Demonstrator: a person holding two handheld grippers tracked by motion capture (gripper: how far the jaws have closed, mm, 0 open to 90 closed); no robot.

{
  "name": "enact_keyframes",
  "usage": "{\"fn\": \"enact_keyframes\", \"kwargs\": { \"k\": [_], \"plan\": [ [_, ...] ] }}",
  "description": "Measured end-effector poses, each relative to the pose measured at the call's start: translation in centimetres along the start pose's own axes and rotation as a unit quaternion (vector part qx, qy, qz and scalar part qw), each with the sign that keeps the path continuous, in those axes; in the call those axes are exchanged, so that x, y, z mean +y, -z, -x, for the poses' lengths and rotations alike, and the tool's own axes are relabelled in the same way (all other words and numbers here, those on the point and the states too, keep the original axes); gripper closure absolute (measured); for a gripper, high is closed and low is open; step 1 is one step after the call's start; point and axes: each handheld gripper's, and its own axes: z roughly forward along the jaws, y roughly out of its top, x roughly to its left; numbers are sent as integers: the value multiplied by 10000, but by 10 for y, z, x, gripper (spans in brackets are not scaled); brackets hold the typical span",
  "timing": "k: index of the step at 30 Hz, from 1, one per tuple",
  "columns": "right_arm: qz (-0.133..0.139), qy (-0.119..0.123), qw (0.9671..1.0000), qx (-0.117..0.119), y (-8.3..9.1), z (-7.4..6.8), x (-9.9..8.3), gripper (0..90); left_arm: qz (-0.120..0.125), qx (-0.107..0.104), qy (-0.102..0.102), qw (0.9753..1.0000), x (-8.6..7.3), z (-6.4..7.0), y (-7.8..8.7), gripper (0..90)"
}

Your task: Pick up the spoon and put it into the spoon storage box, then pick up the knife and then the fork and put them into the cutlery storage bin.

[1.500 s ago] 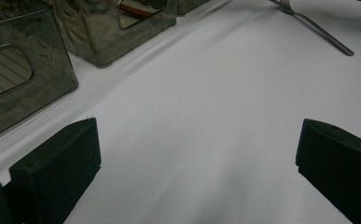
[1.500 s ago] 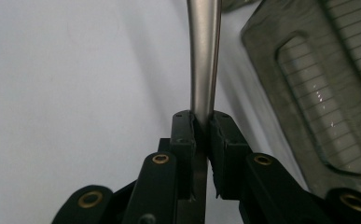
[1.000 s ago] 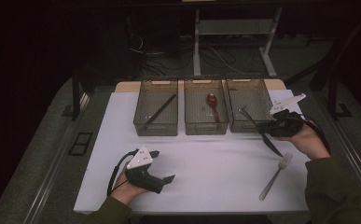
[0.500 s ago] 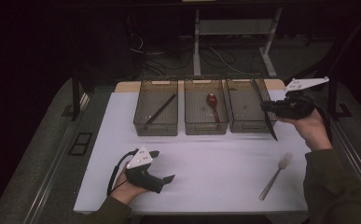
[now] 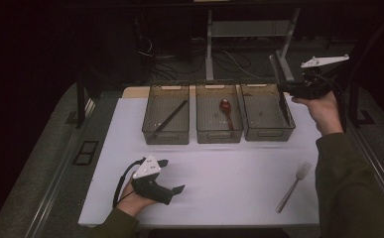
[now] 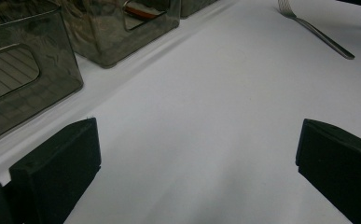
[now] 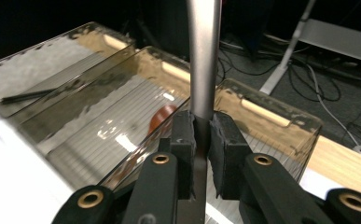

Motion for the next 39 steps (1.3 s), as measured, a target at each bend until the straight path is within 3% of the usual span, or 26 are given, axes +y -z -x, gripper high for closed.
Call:
{"fn": "enact_keyframes", "kwargs": {
  "k": [10, 22, 29, 32, 39],
  "plan": [
    [-230, -270, 9988, -334, -33, 22, -6, 803, -2, -18, 20, 10000, -1, -1, 1, 0],
    [-736, -375, 9962, -282, -62, 29, -33, 802, 8, -18, 32, 10000, -1, -1, 1, 0],
    [-1159, -403, 9920, -299, -78, 29, -50, 801, -6, -32, 23, 10000, -1, -1, 0, 0],
    [-1109, -481, 9920, -351, -82, 29, -53, 789, -7, -29, 43, 10000, -1, -1, 0, 0],
    [-727, -708, 9944, -304, -78, 25, -56, 548, 7, -32, 16, 10000, -1, 0, 0, 0]
  ]
}}
